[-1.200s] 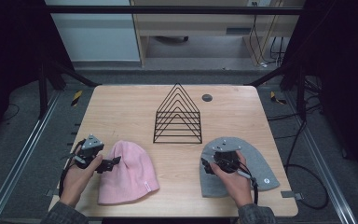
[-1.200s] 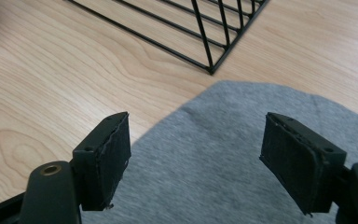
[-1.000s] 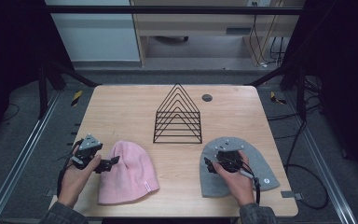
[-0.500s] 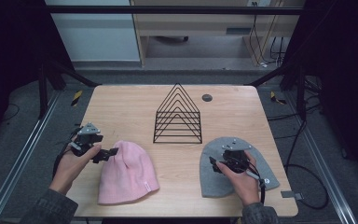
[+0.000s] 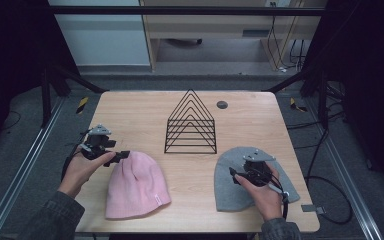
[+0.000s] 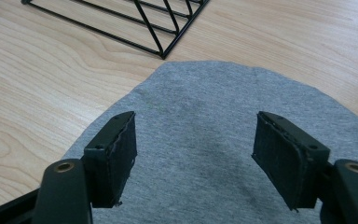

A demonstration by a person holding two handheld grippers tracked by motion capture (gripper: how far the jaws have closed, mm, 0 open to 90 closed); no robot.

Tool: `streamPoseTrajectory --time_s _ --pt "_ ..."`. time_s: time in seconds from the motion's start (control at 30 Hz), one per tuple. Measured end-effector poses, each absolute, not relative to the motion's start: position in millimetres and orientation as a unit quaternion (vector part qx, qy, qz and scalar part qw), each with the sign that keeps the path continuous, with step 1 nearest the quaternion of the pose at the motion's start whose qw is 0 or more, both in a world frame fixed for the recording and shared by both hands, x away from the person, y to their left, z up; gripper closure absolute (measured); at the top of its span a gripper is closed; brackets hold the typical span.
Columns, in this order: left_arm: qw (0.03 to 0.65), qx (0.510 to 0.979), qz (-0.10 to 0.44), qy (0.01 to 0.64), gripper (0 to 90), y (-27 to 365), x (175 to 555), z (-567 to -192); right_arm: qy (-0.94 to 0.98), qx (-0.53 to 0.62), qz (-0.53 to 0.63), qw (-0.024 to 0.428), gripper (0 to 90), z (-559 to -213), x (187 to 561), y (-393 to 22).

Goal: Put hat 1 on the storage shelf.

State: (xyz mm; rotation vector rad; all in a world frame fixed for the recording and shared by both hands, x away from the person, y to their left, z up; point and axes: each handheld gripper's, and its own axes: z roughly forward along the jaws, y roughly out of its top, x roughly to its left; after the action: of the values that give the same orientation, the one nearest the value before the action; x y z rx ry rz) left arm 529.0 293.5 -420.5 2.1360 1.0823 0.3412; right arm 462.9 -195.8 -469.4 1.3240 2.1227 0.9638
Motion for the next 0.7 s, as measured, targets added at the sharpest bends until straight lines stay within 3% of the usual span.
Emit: streamPoseTrajectory --time_s 0.27,0.7 --pt "0.347 0.828 0.132 0.420 30.7 293.0 528.6 -423.4 0.770 0.484 0.349 0.225 34.1 -470.8 463.0 -195.7" --pt "0.357 0.824 0.107 0.427 42.4 299.4 535.4 -432.2 0.771 0.488 0.344 0.219 33.2 -472.5 464.6 -195.4"
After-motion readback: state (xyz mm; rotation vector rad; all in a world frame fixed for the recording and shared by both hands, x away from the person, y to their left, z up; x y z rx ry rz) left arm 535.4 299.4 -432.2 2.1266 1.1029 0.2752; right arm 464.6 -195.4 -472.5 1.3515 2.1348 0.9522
